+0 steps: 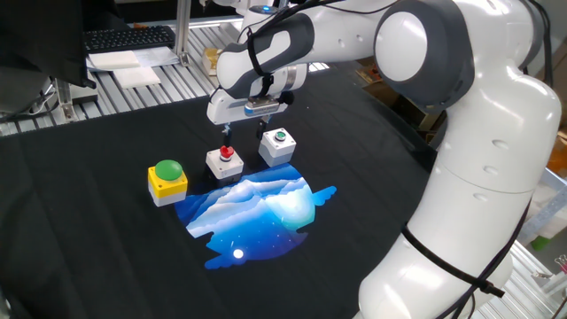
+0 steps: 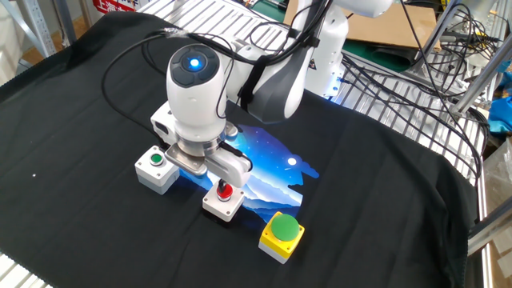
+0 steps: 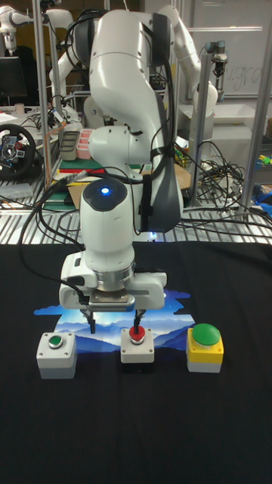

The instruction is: Press three buttons from left to right in sequence

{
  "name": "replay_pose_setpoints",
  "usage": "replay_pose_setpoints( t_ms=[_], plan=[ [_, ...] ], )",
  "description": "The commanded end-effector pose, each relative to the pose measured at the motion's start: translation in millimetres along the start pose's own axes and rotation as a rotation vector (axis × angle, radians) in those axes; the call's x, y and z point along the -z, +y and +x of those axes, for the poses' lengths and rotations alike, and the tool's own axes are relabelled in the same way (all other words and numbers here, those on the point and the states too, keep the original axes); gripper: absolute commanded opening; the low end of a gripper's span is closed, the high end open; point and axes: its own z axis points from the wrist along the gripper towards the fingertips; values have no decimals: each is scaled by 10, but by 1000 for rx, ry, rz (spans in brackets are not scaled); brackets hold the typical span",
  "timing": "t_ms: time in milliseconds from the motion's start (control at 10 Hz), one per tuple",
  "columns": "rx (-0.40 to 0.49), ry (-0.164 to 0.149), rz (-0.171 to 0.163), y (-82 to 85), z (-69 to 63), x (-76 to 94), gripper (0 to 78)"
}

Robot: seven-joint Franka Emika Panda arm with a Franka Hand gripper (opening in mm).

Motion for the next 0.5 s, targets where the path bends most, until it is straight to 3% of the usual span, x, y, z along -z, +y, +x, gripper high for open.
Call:
replay_pose_setpoints(
  t_ms=[100, 500],
  plan=[
    [1, -3, 0, -1, -7, 13, 775],
    [-1, 1, 4, 7, 12, -31, 775]
  ],
)
